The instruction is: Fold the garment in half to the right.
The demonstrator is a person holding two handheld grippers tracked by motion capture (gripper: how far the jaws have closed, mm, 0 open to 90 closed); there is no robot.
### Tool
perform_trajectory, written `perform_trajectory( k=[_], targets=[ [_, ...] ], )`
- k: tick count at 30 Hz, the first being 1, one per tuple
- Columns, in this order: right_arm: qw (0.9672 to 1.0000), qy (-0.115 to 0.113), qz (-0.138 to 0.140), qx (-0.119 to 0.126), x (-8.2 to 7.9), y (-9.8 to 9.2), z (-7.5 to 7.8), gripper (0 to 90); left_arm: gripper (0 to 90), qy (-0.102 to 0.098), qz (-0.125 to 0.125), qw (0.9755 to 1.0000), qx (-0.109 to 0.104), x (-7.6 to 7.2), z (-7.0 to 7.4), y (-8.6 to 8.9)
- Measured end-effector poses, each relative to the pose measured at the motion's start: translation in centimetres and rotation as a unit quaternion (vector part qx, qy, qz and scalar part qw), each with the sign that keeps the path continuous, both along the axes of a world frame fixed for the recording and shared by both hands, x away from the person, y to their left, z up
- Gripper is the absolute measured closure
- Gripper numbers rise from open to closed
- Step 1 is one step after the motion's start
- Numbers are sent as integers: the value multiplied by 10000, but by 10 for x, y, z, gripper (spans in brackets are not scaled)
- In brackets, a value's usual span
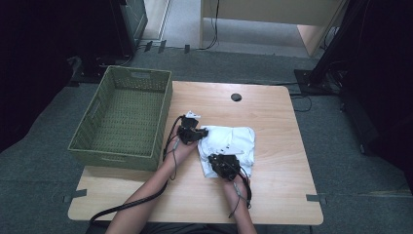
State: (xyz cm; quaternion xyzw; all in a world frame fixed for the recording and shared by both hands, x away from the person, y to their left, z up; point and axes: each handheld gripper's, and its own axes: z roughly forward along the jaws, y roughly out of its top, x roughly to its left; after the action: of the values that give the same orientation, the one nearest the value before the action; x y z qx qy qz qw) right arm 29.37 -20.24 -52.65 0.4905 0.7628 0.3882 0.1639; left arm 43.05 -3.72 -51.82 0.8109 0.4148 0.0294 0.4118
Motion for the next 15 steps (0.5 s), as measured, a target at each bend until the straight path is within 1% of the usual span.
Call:
perform_trajectory(
  k=[3, 8, 12, 15],
  targets=[
    [10000, -1, 6, 57, 2, 6, -1, 804, 836, 7, 46, 10000, 48, 1, 1, 5],
    [9999, 38, 99, 44, 7, 18, 1, 805, 836, 30, 215, 9997, 122, 3, 2, 11],
    [9998, 76, 179, 37, 11, 26, 1, 806, 837, -36, 473, 9987, 207, 2, 3, 17],
    [9995, 101, 305, 57, 15, 35, 3, 808, 838, -53, 607, 9979, 240, 1, 4, 21]
  ],
)
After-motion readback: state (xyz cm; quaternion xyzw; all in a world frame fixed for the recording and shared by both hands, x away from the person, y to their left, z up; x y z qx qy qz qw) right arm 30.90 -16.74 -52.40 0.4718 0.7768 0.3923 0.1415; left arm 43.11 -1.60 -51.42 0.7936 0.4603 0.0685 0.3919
